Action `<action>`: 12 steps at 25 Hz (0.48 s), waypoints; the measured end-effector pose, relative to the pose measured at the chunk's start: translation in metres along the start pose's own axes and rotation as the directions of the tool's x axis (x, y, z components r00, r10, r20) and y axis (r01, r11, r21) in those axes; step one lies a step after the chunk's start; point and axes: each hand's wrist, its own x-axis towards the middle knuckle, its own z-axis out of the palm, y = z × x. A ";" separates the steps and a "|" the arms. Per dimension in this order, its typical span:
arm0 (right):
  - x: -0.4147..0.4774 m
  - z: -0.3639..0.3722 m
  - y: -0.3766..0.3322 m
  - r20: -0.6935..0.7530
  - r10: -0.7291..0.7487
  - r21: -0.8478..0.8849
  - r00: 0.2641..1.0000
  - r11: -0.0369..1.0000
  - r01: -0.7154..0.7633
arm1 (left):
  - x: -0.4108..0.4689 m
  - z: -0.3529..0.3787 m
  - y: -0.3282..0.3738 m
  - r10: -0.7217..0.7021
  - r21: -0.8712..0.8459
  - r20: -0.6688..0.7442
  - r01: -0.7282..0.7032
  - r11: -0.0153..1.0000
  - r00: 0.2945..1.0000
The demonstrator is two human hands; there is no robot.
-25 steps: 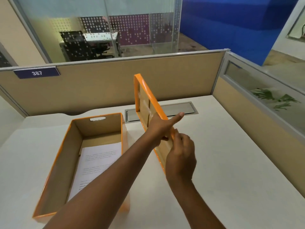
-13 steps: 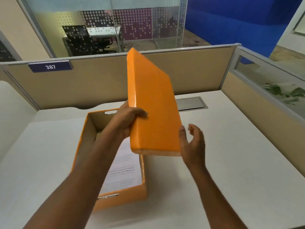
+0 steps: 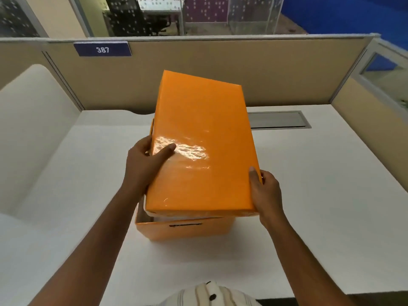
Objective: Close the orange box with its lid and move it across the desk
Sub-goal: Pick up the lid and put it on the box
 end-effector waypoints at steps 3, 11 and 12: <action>-0.023 0.022 0.005 -0.038 -0.056 0.009 0.998 0.998 0.056 | -0.009 -0.020 -0.031 -0.059 0.105 0.091 0.049 0.993 0.994; -0.037 0.045 -0.002 -0.104 -0.176 -0.105 0.979 0.981 0.165 | -0.001 -0.032 -0.061 -0.119 0.053 0.148 0.112 0.992 0.982; -0.033 0.047 -0.003 -0.115 -0.168 -0.126 0.979 0.980 0.154 | 0.004 -0.032 -0.060 -0.128 0.051 0.145 0.122 0.991 0.981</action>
